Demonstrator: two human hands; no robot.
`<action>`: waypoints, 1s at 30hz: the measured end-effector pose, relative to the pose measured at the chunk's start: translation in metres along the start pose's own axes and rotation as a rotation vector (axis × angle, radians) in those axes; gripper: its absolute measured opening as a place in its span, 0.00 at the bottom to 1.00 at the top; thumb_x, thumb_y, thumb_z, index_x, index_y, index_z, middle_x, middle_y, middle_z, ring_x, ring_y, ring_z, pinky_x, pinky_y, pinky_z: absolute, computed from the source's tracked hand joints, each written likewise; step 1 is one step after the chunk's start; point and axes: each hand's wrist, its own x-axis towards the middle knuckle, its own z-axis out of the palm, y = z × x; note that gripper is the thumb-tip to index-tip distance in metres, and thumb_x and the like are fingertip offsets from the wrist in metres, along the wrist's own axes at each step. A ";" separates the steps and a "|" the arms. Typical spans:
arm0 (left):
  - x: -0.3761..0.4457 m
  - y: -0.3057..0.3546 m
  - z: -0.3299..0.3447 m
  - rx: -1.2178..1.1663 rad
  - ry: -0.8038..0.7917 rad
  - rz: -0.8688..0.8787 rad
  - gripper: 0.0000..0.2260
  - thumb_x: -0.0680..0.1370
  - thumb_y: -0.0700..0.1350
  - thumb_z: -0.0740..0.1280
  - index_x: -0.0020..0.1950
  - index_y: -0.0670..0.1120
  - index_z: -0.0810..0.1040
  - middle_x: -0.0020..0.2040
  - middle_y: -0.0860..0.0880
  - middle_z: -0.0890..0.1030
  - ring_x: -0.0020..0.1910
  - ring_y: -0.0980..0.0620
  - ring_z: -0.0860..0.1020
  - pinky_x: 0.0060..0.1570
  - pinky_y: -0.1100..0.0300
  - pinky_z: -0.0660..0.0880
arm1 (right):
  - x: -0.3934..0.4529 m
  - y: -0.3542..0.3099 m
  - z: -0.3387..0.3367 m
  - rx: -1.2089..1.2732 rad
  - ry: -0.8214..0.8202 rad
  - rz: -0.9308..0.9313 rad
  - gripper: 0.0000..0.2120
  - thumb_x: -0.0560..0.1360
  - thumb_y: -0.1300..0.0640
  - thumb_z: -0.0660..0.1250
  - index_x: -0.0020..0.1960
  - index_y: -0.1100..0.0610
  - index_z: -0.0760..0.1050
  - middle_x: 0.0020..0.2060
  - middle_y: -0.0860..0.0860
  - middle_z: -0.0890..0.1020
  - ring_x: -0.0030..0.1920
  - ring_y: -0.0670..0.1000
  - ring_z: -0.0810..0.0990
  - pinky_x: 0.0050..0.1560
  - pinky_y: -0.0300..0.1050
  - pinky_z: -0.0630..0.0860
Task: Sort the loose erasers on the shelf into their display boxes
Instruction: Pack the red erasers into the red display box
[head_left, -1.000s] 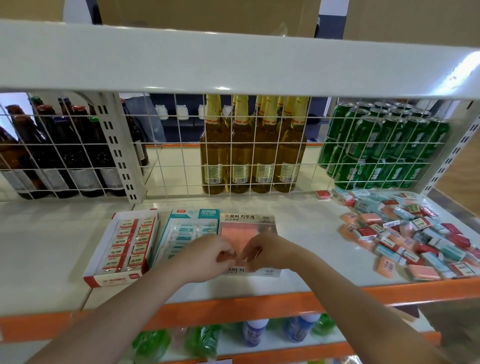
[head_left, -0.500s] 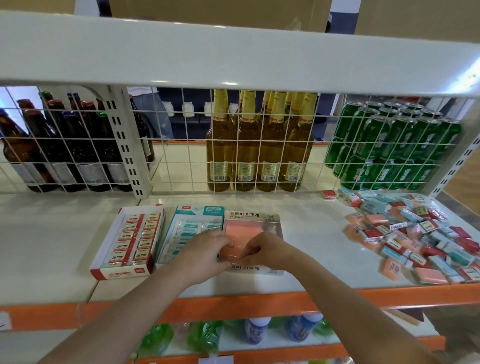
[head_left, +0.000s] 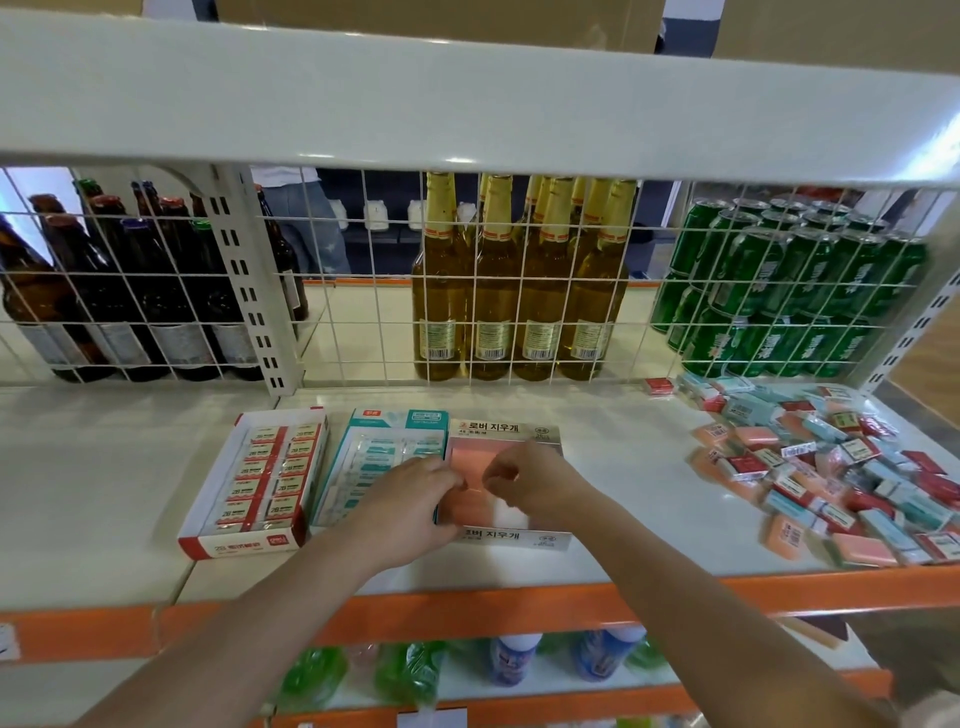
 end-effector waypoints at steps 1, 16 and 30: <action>0.000 0.000 0.001 0.008 -0.001 0.015 0.23 0.75 0.52 0.66 0.69 0.50 0.69 0.64 0.53 0.70 0.63 0.55 0.68 0.63 0.61 0.66 | -0.001 0.002 -0.003 0.005 0.008 0.002 0.10 0.77 0.58 0.62 0.53 0.59 0.79 0.49 0.54 0.82 0.42 0.48 0.76 0.45 0.42 0.74; 0.007 0.003 0.010 0.215 -0.151 0.132 0.15 0.78 0.54 0.61 0.57 0.46 0.78 0.57 0.50 0.73 0.60 0.50 0.70 0.60 0.56 0.66 | -0.003 0.012 -0.010 -0.003 0.004 0.014 0.12 0.76 0.63 0.61 0.54 0.57 0.81 0.53 0.51 0.82 0.54 0.50 0.78 0.54 0.40 0.72; 0.017 0.008 0.012 0.282 -0.211 0.184 0.17 0.76 0.56 0.63 0.62 0.51 0.73 0.58 0.50 0.69 0.60 0.48 0.69 0.59 0.50 0.69 | -0.005 0.018 -0.013 -0.017 0.057 0.035 0.12 0.76 0.63 0.59 0.55 0.57 0.80 0.55 0.51 0.81 0.55 0.50 0.77 0.53 0.38 0.71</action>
